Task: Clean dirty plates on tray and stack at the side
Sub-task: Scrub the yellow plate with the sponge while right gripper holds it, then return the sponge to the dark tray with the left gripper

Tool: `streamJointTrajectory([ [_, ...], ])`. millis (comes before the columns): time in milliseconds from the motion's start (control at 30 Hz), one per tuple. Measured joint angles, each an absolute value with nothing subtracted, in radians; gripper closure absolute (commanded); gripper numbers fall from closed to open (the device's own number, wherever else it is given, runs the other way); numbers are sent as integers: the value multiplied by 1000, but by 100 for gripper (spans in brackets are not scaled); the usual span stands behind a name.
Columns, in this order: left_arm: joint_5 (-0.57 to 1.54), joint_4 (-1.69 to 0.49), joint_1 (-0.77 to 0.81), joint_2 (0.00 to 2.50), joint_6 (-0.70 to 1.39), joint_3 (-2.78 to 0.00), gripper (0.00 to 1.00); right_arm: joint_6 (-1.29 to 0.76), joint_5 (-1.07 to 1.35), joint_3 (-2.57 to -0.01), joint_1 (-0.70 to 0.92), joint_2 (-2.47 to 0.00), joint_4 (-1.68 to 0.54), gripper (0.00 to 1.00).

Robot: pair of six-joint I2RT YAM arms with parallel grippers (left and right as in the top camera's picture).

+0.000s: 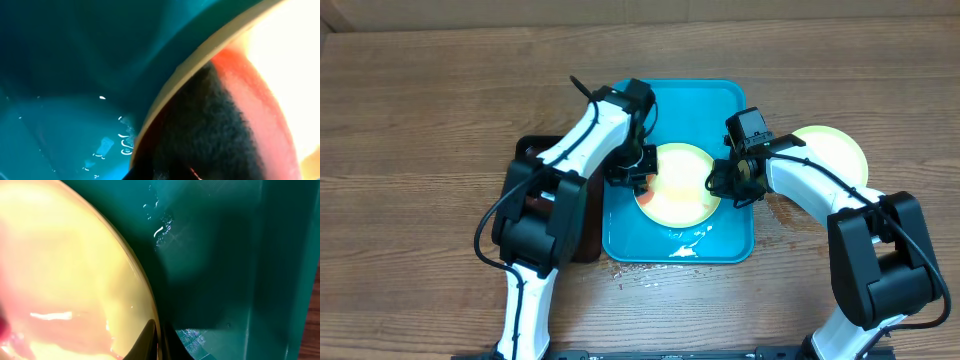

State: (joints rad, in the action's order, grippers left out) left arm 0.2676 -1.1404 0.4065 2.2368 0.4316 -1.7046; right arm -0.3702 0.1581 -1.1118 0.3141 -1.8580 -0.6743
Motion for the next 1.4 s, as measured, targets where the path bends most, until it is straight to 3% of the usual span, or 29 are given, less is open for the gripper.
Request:
streamJointTrajectory([
  [333, 361, -1182, 363, 2078, 305, -1695, 96, -371, 158, -1113, 314, -1858, -675, 96],
  [567, 155, -1265, 260, 1864, 322, -1695, 93, -371, 152, -1113, 315, -1858, -674, 93],
  [767, 25, -1143, 171, 1872, 368, -1485, 89, -373, 149, -1113, 316, -1858, -674, 96],
  [800, 15, -1111, 157, 1877, 372, -1432, 85, -374, 150, -1113, 317, -1858, -674, 96],
  [867, 1, -1082, 134, 1893, 383, -1361, 65, -373, 150, -1113, 316, -1858, -673, 96],
  [1033, -13, -1114, 112, 1903, 384, -1340, 27, -373, 147, -1134, 316, -1859, -723, 96],
  [1100, -7, -1151, 108, 1903, 387, -1371, 0, -373, 133, -1167, 321, -1859, -808, 96],
  [1400, 97, -1246, -4, 1783, 381, -1642, 0, -309, -65, -1477, 463, -1850, -1065, 96],
])
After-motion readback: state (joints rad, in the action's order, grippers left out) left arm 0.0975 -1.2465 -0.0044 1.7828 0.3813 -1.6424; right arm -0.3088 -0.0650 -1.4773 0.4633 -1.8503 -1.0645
